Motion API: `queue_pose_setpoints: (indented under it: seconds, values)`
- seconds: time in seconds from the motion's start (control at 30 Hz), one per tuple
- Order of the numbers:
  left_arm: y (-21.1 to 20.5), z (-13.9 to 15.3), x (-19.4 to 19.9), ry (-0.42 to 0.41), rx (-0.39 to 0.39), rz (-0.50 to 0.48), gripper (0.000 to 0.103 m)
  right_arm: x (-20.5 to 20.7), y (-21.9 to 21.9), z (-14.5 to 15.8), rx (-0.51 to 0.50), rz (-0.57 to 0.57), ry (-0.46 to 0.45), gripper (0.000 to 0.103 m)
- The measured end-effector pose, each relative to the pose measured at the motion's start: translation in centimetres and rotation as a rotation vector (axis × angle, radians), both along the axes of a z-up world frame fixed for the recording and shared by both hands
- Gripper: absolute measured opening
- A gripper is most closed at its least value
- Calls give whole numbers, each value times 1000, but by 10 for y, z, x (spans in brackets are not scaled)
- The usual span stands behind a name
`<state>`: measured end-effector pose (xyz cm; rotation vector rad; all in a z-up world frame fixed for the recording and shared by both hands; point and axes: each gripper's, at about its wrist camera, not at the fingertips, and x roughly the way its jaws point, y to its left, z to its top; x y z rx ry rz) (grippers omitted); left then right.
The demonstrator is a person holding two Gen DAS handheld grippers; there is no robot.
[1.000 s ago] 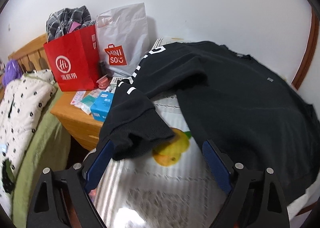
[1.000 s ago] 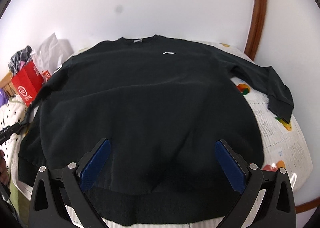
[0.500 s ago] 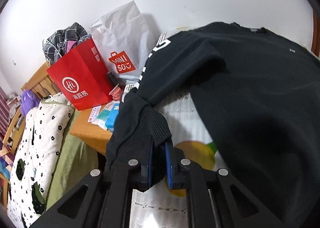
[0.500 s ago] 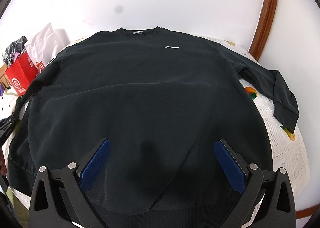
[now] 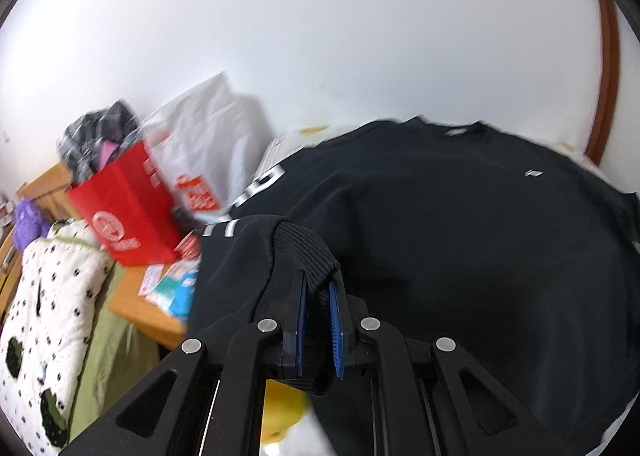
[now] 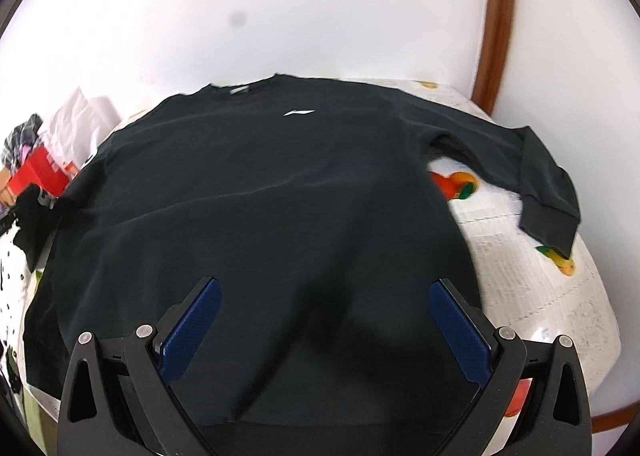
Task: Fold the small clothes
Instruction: 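Carry the held sleeve across the sweatshirt body with the left tool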
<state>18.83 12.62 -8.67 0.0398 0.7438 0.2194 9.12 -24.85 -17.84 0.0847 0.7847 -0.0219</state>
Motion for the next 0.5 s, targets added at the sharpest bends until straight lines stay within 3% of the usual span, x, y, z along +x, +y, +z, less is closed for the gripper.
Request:
queue_pose_setpoints:
  seconds: [0.27,0.5]
  values:
    - [-84,42,35,-74,-6,-161,10,-13,-41,-2,8,-44,-3,102]
    - [-159,48,67,-74,-40,-303,10,-23,-80,-7,23,-97,6,102]
